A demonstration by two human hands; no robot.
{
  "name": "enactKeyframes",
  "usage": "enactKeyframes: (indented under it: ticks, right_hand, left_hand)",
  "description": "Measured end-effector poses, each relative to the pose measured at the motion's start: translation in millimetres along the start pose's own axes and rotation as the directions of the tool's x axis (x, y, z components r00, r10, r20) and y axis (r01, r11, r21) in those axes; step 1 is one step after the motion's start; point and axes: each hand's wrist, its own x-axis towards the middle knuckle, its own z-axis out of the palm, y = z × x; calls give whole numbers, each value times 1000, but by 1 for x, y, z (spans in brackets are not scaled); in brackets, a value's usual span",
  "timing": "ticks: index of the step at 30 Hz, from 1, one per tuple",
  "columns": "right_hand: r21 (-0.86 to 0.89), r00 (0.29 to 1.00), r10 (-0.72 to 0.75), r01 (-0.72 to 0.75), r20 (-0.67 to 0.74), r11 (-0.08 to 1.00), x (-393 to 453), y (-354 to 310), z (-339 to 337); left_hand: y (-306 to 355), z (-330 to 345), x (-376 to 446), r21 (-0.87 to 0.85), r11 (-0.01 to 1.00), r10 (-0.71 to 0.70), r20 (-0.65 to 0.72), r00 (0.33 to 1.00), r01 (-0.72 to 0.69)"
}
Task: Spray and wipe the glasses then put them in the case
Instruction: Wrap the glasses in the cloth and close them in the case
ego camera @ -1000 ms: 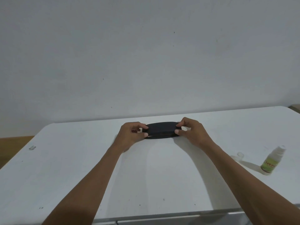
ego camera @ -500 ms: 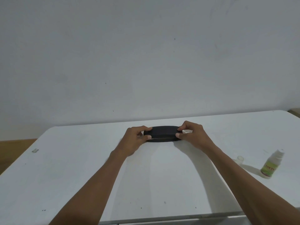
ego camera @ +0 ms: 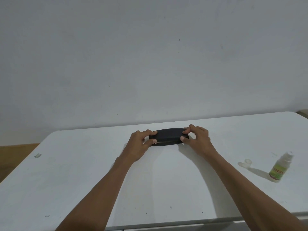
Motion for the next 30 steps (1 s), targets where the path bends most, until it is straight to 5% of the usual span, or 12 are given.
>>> enactKeyframes:
  ticks: [10,22,30]
  right_hand:
    - [-19,1000,0,0,-27,1000,3,0,-2]
    - [-163,978,-115,144,175,976,9,-6,-9]
    - [-114,976,-154,172,154,978,20,-7,-2]
  left_hand:
    - [-6,2,2,-2,1000,13,1,1000,-13]
    - [-16,4,3,-34,999,28,85,996,-25]
    - [-19,8,15,-175,985,-10,-18,1000,7]
